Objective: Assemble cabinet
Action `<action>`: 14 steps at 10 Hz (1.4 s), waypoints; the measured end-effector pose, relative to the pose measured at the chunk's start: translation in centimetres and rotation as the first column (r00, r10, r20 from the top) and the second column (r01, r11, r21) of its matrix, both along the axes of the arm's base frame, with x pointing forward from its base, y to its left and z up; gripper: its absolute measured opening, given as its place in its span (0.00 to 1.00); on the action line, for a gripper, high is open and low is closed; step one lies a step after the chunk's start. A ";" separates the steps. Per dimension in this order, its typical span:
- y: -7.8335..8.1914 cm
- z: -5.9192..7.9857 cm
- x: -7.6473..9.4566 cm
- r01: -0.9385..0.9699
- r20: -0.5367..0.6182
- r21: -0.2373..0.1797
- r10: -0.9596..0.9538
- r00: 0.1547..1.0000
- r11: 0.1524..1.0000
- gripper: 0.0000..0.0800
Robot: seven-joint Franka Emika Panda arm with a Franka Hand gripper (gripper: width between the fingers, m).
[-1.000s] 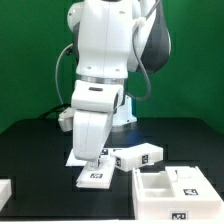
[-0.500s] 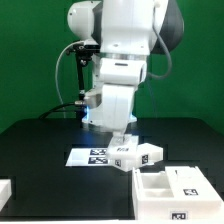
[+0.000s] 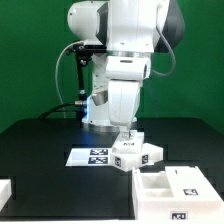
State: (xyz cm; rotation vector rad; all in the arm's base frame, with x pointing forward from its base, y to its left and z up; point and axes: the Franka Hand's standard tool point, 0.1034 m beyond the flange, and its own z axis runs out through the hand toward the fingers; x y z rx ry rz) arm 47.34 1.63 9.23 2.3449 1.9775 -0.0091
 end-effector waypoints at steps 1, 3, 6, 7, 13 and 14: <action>1.3 -0.3 -0.2 -0.052 0.001 0.005 0.052 0.999 0.999 0.08; 3.3 -1.4 -0.7 -0.167 0.012 0.000 0.167 0.986 0.986 0.08; 2.6 -2.1 -1.3 -0.151 -0.009 -0.001 0.151 0.989 0.989 0.08; 2.7 -2.2 -1.5 -0.124 -0.015 -0.004 0.124 0.992 0.992 0.08; 4.9 -2.8 -2.1 -0.077 -0.064 -0.072 0.072 0.995 0.994 0.08; 4.7 -2.8 -2.1 -0.085 -0.072 -0.074 0.080 0.994 0.994 0.08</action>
Offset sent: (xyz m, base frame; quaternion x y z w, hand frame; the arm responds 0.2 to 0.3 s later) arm -0.0263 0.0108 -0.0306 0.0073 0.0318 -0.0506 0.9982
